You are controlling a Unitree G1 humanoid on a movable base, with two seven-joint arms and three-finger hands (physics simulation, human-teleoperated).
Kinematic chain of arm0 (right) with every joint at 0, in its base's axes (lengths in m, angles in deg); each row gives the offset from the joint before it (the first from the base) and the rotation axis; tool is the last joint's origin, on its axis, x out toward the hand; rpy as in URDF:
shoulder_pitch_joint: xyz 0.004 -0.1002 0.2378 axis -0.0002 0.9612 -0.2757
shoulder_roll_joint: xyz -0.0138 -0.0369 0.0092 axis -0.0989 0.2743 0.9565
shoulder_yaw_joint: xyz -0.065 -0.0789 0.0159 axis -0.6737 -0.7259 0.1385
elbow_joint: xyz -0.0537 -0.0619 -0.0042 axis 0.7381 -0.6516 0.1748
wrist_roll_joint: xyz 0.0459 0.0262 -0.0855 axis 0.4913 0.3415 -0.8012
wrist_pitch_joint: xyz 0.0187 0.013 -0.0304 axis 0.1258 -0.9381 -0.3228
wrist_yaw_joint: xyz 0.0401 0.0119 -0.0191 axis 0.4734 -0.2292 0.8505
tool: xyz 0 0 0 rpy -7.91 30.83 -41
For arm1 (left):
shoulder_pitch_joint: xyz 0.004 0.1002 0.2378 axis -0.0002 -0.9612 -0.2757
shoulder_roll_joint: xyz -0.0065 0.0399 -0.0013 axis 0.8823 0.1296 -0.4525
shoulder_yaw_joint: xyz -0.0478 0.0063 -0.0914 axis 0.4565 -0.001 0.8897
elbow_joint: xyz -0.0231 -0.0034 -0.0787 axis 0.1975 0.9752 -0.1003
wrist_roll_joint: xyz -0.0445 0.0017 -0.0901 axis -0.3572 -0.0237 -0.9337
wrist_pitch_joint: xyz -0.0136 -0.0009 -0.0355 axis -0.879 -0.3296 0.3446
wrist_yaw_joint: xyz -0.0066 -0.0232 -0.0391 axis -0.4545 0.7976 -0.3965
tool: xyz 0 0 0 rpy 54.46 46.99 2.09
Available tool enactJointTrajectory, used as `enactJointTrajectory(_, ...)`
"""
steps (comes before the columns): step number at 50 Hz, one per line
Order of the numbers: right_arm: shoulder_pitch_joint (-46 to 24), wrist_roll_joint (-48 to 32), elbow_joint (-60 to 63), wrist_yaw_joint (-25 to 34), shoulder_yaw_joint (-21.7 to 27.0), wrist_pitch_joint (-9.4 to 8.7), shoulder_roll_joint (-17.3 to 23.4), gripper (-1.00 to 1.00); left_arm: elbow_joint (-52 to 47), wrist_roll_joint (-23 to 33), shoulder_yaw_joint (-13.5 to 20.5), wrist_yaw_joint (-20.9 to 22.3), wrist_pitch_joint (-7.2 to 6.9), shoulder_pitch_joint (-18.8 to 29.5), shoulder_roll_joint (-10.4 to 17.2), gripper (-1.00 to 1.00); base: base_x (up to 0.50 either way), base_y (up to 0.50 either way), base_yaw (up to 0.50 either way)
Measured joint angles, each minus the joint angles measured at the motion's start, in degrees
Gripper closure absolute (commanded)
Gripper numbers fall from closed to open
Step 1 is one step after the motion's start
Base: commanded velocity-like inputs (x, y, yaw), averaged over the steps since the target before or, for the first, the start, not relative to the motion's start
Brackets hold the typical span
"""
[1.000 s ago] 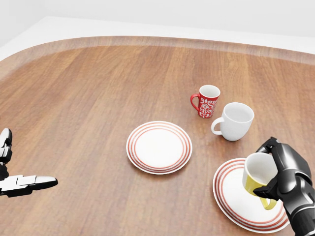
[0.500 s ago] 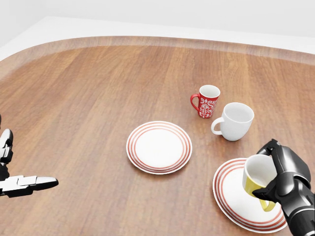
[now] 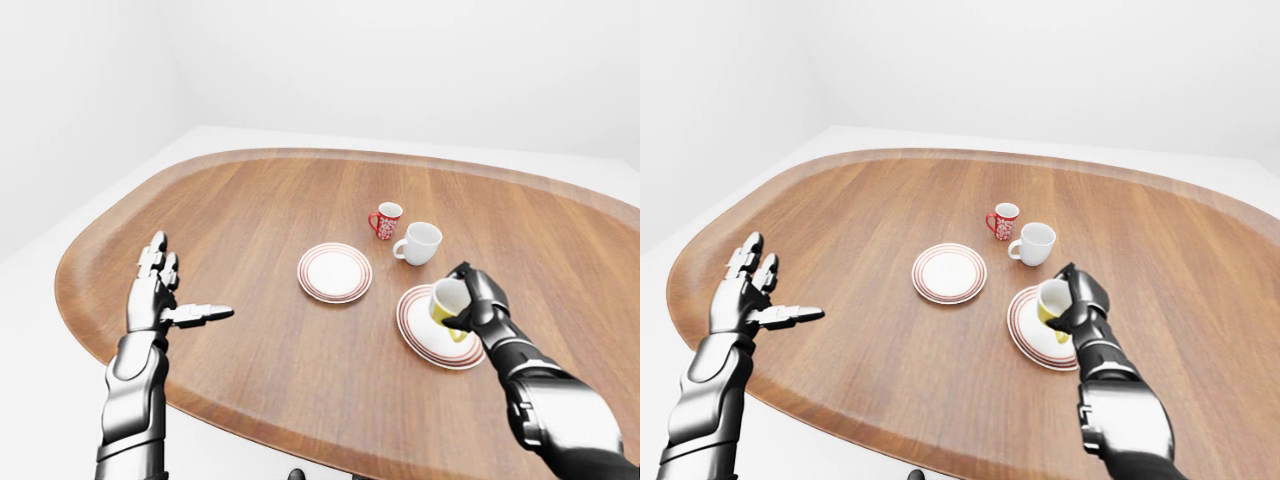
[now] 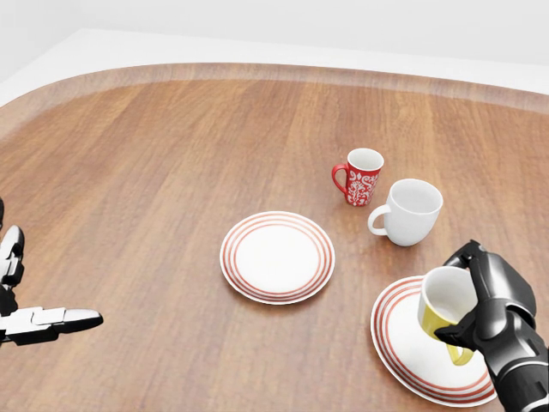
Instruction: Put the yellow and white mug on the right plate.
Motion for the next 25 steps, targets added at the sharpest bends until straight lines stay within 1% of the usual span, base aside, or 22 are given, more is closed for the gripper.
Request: enactJointTrajectory(25,-0.2,0.1,0.0,-0.6,0.2,0.0,-0.2,1.0,-0.1,0.1,-0.1,0.0,0.0,0.0,0.0,-1.0,0.0,0.0,0.0)
